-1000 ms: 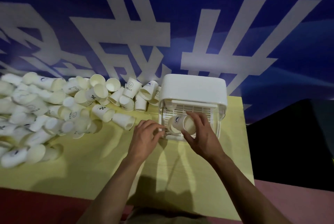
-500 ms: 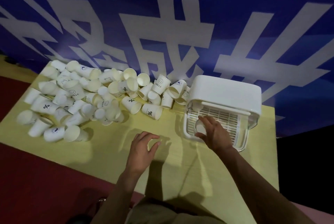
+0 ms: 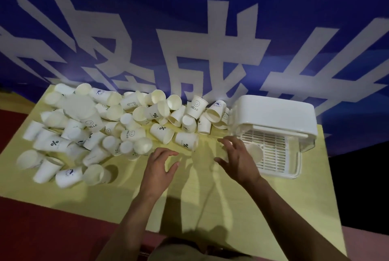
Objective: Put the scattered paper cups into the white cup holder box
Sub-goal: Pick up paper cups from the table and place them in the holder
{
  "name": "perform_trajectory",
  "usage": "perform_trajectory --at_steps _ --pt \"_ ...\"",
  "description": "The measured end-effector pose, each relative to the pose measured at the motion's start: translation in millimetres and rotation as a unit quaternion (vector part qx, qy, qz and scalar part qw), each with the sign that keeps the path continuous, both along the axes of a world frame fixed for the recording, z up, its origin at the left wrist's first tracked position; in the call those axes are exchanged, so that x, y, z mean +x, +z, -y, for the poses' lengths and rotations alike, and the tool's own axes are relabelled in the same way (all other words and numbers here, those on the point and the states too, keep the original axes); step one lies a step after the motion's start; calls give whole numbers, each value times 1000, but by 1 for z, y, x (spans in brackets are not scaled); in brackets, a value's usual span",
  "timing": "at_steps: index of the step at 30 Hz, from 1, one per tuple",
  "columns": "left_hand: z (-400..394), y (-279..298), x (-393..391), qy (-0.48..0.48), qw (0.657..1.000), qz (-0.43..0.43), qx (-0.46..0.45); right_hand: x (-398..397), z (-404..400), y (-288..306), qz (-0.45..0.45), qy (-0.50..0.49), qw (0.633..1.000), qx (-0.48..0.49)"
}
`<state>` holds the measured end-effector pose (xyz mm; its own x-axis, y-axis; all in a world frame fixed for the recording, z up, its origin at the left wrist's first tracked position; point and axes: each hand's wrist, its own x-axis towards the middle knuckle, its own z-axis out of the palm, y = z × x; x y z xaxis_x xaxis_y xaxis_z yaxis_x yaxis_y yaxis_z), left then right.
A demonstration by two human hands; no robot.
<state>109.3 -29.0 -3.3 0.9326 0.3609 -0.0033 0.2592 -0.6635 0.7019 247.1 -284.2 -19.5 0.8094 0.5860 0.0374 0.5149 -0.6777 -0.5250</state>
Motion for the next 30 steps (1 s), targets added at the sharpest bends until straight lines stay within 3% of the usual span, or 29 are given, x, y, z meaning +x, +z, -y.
perform_trajectory --at_steps 8,15,21,30 --pt "-74 15 8 -80 996 -14 33 12 -100 -60 -84 -26 993 -76" --pt "-125 -1 62 -202 970 -22 136 11 -135 -100 -56 -59 992 -92" --pt "-139 -33 96 -268 940 -86 194 -13 -140 -107 -40 -84 991 -96" --pt "-136 -61 121 -318 891 -153 286 -81 -104 -55 -61 -141 987 52"
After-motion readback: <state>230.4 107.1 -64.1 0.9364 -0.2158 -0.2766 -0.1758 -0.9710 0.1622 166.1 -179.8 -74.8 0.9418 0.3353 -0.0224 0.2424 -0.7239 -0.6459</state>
